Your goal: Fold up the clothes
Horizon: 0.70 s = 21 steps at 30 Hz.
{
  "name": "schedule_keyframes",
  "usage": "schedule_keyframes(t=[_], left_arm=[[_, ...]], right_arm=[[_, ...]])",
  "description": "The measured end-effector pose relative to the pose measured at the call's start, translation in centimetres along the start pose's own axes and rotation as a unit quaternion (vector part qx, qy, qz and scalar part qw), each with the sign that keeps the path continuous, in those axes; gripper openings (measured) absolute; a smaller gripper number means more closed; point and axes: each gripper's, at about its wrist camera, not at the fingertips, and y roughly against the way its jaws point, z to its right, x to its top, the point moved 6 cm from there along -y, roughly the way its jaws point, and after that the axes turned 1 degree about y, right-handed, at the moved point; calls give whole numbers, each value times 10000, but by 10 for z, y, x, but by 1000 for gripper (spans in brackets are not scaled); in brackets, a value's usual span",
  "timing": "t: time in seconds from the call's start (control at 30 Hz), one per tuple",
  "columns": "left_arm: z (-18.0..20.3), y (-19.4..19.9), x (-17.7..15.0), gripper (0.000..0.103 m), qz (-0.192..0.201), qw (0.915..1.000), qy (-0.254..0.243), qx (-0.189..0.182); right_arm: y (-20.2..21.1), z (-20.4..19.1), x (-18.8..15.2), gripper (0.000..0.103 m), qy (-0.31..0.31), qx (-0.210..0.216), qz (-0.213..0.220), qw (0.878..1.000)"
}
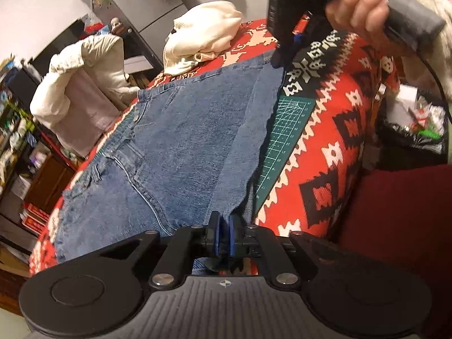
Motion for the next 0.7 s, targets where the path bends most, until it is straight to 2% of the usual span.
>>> schedule_keyframes(t=[0.23, 0.37, 0.43, 0.6, 0.7], left_arm=[[-14, 21, 5, 13, 63, 9971, 713, -262], [-31, 30, 12, 13, 180, 9920, 1239, -156], [-44, 30, 14, 13, 195, 9876, 1557, -4], [-78, 14, 12, 13, 23, 9727, 2295, 354], [-98, 5, 8, 13, -80, 9625, 2665, 497]], right_arm=[[35, -9, -7, 14, 788, -409, 320, 9955], [48, -45, -18, 16, 1831, -560, 557, 9799], [48, -66, -24, 24, 2251, -524, 650, 9708], [31, -118, -38, 28, 2960, -341, 663, 9523], [17, -143, -44, 34, 3222, -215, 664, 9441]])
